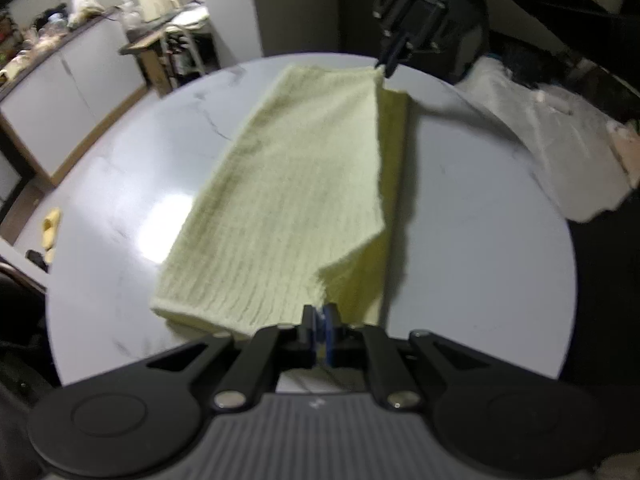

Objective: Fold towel
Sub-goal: 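Lower the folded edge and open both grippers, then withdraw both grippers from the half-folded towel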

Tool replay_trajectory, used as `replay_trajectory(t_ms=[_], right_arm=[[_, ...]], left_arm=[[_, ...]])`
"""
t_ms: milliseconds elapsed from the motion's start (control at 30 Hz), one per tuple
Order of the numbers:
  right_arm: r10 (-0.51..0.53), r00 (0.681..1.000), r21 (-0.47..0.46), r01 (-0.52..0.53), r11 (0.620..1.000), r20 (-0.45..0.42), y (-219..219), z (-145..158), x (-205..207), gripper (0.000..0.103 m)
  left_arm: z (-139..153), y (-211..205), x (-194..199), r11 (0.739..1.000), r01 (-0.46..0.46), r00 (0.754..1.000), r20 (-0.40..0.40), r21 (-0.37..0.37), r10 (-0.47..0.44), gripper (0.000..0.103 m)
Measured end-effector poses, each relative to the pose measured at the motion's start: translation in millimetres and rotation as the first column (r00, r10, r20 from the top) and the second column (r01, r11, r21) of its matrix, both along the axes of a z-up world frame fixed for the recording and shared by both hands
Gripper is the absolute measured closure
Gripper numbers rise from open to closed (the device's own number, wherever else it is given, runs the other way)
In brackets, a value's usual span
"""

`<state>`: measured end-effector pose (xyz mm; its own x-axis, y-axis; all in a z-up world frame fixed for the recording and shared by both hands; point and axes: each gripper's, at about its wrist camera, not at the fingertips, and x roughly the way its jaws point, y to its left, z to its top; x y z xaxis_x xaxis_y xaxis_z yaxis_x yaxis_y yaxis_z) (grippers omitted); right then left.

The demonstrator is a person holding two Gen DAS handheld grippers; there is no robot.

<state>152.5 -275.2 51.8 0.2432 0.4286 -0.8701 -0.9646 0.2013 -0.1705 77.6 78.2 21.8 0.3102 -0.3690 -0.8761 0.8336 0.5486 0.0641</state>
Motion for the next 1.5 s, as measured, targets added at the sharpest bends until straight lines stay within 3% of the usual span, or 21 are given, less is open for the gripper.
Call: replay_trajectory(t_ms=[100, 267, 367, 567, 800, 1000, 1500], right_arm=[[0.014, 1.000, -0.023, -0.014, 1.000, -0.006, -0.8, -5.5, -5.3, 0.092], [-0.006, 1.000, -0.035, 0.006, 0.999, -0.009, -5.4, -6.6, -6.7, 0.067], [-0.012, 1.000, -0.042, 0.012, 0.999, 0.001, -8.3, -6.9, -9.4, 0.063], [-0.015, 1.000, -0.032, 0.015, 0.999, -0.003, -8.8, -9.5, -15.2, 0.063], [-0.029, 1.000, 0.066, 0.030, 0.997, -0.003, -6.4, -11.0, -11.5, 0.063], [-0.030, 0.999, 0.031, 0.031, 0.999, -0.028, -1.7, -20.2, -11.3, 0.063], [-0.068, 0.987, 0.046, 0.075, 0.996, -0.147, -5.1, -28.1, -9.7, 0.063]], left_arm=[[-3.1, 1.7, -2.2, 1.000, -0.004, 1.000, -0.001, 0.003, 0.004, 0.096], [-0.9, 3.8, -6.7, 1.000, -0.001, 1.000, -0.003, -0.010, 0.001, 0.088], [-2.5, -0.5, -10.0, 1.000, 0.007, 1.000, -0.005, 0.001, -0.007, 0.086], [-4.3, -9.5, -16.5, 1.000, 0.007, 1.000, 0.003, 0.006, -0.007, 0.083], [-9.4, -24.5, -21.1, 1.000, 0.023, 1.000, 0.017, -0.013, -0.023, 0.080], [-17.9, -28.5, -21.0, 1.000, 0.002, 1.000, 0.022, -0.009, -0.002, 0.077], [-20.7, -21.3, -12.7, 1.000, -0.021, 0.999, 0.027, -0.008, 0.021, 0.080]])
